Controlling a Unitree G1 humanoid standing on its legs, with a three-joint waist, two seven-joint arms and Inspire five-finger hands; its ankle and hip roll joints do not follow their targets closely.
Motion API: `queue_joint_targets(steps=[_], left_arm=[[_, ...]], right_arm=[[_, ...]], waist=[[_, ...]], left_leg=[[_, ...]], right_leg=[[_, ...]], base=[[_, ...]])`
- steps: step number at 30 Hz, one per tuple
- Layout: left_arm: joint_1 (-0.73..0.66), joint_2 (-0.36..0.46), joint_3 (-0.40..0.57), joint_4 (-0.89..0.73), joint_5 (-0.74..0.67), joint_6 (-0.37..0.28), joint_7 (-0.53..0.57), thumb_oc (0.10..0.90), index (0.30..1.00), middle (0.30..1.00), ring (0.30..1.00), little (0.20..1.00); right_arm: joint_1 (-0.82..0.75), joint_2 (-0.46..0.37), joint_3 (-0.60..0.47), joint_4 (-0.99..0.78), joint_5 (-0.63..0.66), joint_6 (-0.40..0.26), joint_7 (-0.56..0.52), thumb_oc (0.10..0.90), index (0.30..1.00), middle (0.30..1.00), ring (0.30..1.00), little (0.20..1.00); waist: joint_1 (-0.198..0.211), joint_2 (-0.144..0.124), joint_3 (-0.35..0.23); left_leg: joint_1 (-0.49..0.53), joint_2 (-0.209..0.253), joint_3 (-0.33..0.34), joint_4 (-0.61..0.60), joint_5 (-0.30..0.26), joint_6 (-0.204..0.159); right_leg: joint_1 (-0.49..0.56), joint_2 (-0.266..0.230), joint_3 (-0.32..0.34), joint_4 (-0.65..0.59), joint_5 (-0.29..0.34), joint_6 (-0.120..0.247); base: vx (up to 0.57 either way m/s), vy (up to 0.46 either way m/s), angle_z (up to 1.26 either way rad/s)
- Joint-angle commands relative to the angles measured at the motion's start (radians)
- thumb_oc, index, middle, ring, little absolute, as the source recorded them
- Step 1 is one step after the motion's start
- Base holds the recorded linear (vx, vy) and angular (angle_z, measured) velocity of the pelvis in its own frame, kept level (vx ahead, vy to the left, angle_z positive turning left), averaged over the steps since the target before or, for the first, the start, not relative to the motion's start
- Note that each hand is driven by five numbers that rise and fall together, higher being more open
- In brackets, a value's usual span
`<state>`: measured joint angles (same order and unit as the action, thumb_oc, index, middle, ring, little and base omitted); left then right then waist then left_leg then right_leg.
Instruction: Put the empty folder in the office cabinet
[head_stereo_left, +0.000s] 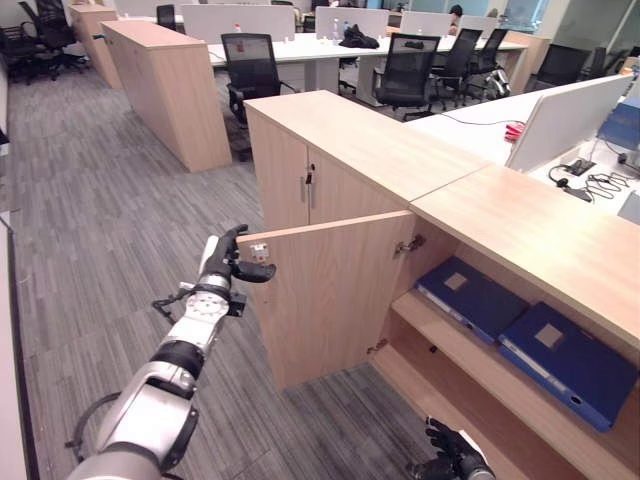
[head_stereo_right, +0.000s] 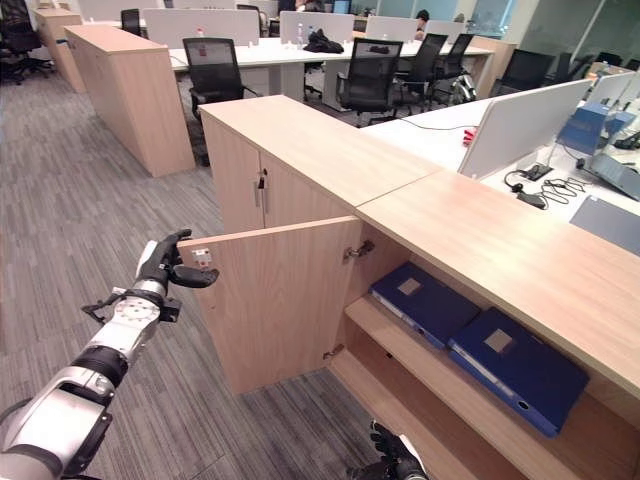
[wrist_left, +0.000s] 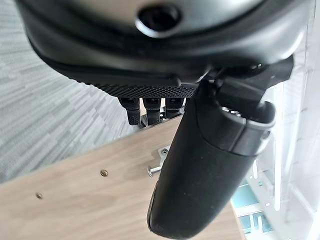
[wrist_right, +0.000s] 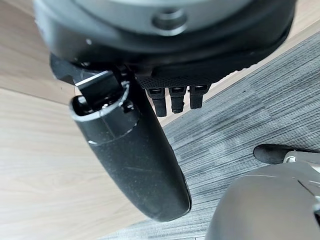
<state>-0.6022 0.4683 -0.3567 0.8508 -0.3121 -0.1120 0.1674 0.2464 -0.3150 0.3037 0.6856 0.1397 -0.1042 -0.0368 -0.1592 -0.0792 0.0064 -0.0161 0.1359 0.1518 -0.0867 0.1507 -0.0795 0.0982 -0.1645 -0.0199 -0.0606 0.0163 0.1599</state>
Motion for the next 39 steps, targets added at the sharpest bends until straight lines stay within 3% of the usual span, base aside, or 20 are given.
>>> queue_joint_targets(steps=[1,5,9,12,17,22,26,27,28,29,30,32,33,34,35,36,37,39], left_arm=[[-0.056,-0.167,-0.086,-0.236,0.017,-0.142,-0.103,0.800,0.900,0.900,0.900,0.900],[0.176,-0.158,-0.086,-0.458,-0.014,-0.154,-0.180,0.800,0.900,0.900,0.900,0.900],[0.412,-0.110,-0.052,-0.647,-0.114,-0.136,-0.298,0.800,0.900,0.900,0.900,0.900],[0.505,-0.063,-0.039,-0.731,-0.128,-0.128,-0.352,0.800,0.900,0.900,0.900,0.900],[0.595,-0.009,-0.017,-0.816,-0.150,-0.108,-0.418,0.800,0.900,0.900,0.900,0.900],[0.631,-0.005,-0.013,-0.830,-0.176,-0.090,-0.442,0.800,0.900,0.900,0.900,0.900],[0.626,-0.016,-0.017,-0.798,-0.147,-0.086,-0.430,0.800,0.900,0.900,0.900,0.900],[0.611,-0.027,-0.027,-0.785,-0.144,-0.081,-0.419,0.800,0.900,0.900,0.900,0.900],[0.608,-0.028,-0.027,-0.783,-0.144,-0.082,-0.418,0.800,0.900,0.900,0.900,0.900],[0.599,-0.047,-0.041,-0.771,-0.145,-0.083,-0.410,0.800,0.900,0.900,0.900,0.900],[0.597,-0.048,-0.041,-0.768,-0.145,-0.084,-0.410,0.800,0.900,0.900,0.900,0.900],[0.586,-0.061,-0.050,-0.768,-0.138,-0.085,-0.400,0.800,0.900,0.900,0.900,0.900],[0.580,-0.078,-0.053,-0.769,-0.141,-0.089,-0.396,0.800,0.900,0.900,0.900,0.900],[0.580,-0.079,-0.053,-0.768,-0.141,-0.089,-0.396,0.800,0.900,0.900,0.900,0.900],[0.565,-0.097,-0.064,-0.764,-0.146,-0.095,-0.388,0.800,0.900,0.900,0.900,0.900],[0.542,-0.112,-0.078,-0.758,-0.147,-0.097,-0.382,0.800,0.900,0.900,0.900,0.900],[0.525,-0.121,-0.087,-0.750,-0.138,-0.099,-0.376,0.800,0.900,0.900,0.900,0.900],[0.494,-0.130,-0.099,-0.737,-0.124,-0.105,-0.367,0.800,0.900,0.900,0.900,0.900]], right_arm=[[-0.099,-0.004,-0.035,-0.033,0.003,-0.065,-0.041,0.800,0.900,0.900,0.900,0.900],[-0.113,0.015,-0.068,-0.030,0.000,-0.064,-0.058,0.800,0.900,0.900,0.900,0.900],[-0.105,0.017,-0.096,-0.021,-0.013,-0.060,-0.061,0.800,0.900,0.900,0.900,0.900],[-0.103,0.003,-0.111,-0.020,-0.020,-0.063,-0.059,0.800,0.900,0.900,0.900,0.900],[-0.105,-0.025,-0.136,-0.014,-0.030,-0.065,-0.061,0.800,0.900,0.900,0.900,0.900],[-0.118,-0.048,-0.149,-0.011,-0.038,-0.063,-0.071,0.800,0.900,0.900,0.900,0.900],[-0.146,-0.068,-0.141,0.004,-0.055,-0.054,-0.074,0.800,0.900,0.900,0.900,0.900],[-0.165,-0.082,-0.136,0.006,-0.067,-0.048,-0.086,0.800,0.900,0.900,0.900,0.900],[-0.166,-0.082,-0.136,0.007,-0.067,-0.048,-0.087,0.800,0.900,0.900,0.900,0.900],[-0.186,-0.092,-0.126,0.007,-0.073,-0.041,-0.091,0.800,0.900,0.900,0.900,0.900],[-0.187,-0.093,-0.126,0.007,-0.073,-0.040,-0.091,0.800,0.900,0.900,0.900,0.900],[-0.203,-0.101,-0.117,0.012,-0.075,-0.034,-0.093,0.800,0.900,0.900,0.900,0.900],[-0.215,-0.100,-0.099,0.031,-0.088,-0.029,-0.091,0.800,0.900,0.900,0.900,0.900],[-0.215,-0.101,-0.099,0.031,-0.088,-0.029,-0.091,0.800,0.900,0.900,0.900,0.900],[-0.226,-0.094,-0.081,0.055,-0.097,-0.026,-0.085,0.800,0.900,0.900,0.900,0.900],[-0.237,-0.082,-0.062,0.080,-0.099,-0.025,-0.080,0.800,0.900,0.900,0.900,0.900],[-0.247,-0.074,-0.051,0.092,-0.098,-0.024,-0.080,0.800,0.900,0.900,0.900,0.900],[-0.258,-0.067,-0.042,0.106,-0.095,-0.026,-0.080,0.800,0.900,0.900,0.900,0.900]], waist=[[-0.001,0.032,0.057],[0.033,0.045,0.075],[0.058,0.075,0.089],[0.061,0.098,0.094],[0.047,0.137,0.095],[0.020,0.175,0.101],[-0.002,0.196,0.119],[-0.004,0.196,0.137],[-0.005,0.197,0.138],[-0.013,0.190,0.142],[-0.014,0.191,0.142],[-0.011,0.184,0.140],[-0.004,0.182,0.132],[0.000,0.182,0.132],[0.016,0.170,0.128],[0.026,0.164,0.128],[0.039,0.158,0.132],[0.055,0.152,0.139]], left_leg=[[0.185,-0.022,0.030,0.000,-0.205,-0.004],[0.178,-0.020,0.020,0.009,-0.201,-0.003],[0.179,-0.009,0.035,0.020,-0.192,-0.008],[0.176,0.003,0.047,0.031,-0.185,-0.015],[0.170,0.024,0.068,0.065,-0.175,-0.030],[0.165,0.043,0.093,0.108,-0.169,-0.047],[0.117,0.081,0.091,0.254,-0.128,-0.069],[0.069,0.099,0.043,0.350,-0.038,-0.084],[0.065,0.101,0.040,0.355,-0.038,-0.085],[0.051,0.080,-0.017,0.401,-0.009,-0.079],[0.049,0.080,-0.018,0.404,-0.010,-0.080],[0.032,0.040,-0.086,0.404,-0.029,-0.059],[0.033,-0.010,-0.155,0.336,-0.093,-0.038],[0.036,-0.011,-0.150,0.334,-0.096,-0.036],[0.018,-0.064,-0.243,0.243,-0.164,-0.022],[-0.015,-0.099,-0.337,0.180,-0.157,-0.016],[-0.040,-0.126,-0.386,0.162,-0.143,-0.015],[-0.064,-0.151,-0.413,0.155,-0.131,-0.014]], right_leg=[[-0.038,0.010,-0.078,0.053,-0.025,0.039],[-0.035,0.011,-0.083,0.052,-0.030,0.029],[-0.031,0.018,-0.080,0.050,-0.036,0.017],[-0.031,0.024,-0.071,0.049,-0.042,0.008],[-0.029,0.038,-0.055,0.045,-0.053,-0.006],[-0.023,0.047,-0.035,0.044,-0.065,-0.021],[-0.019,0.059,-0.002,0.063,-0.088,-0.049],[-0.015,0.069,0.029,0.076,-0.091,-0.066],[-0.017,0.071,0.028,0.079,-0.092,-0.067],[-0.031,0.070,0.064,0.100,-0.092,-0.077],[-0.033,0.070,0.064,0.104,-0.095,-0.077],[-0.054,0.071,0.121,0.121,-0.094,-0.078],[-0.073,0.085,0.185,0.120,-0.091,-0.072],[-0.072,0.084,0.189,0.121,-0.094,-0.070],[-0.074,0.103,0.260,0.111,-0.096,-0.064],[-0.074,0.136,0.317,0.103,-0.092,-0.061],[-0.068,0.157,0.353,0.100,-0.093,-0.060],[-0.059,0.174,0.391,0.098,-0.097,-0.057]], base=[[-0.02,-0.047,0.13],[-0.03,-0.055,0.12],[-0.03,-0.054,-0.02],[-0.04,-0.074,-0.05],[-0.04,-0.065,-0.32],[-0.04,-0.048,-0.24],[-0.05,-0.080,-0.30],[-0.04,-0.064,-0.33],[-0.07,-0.036,-0.39],[-0.03,0.003,-0.39],[-0.04,0.022,-0.65],[0.03,0.046,-0.77],[0.07,0.064,-0.78],[0.20,0.073,-1.25],[0.26,-0.010,-1.49],[0.30,-0.046,-1.83],[0.21,-0.089,-1.92],[0.11,-0.043,-1.99]])
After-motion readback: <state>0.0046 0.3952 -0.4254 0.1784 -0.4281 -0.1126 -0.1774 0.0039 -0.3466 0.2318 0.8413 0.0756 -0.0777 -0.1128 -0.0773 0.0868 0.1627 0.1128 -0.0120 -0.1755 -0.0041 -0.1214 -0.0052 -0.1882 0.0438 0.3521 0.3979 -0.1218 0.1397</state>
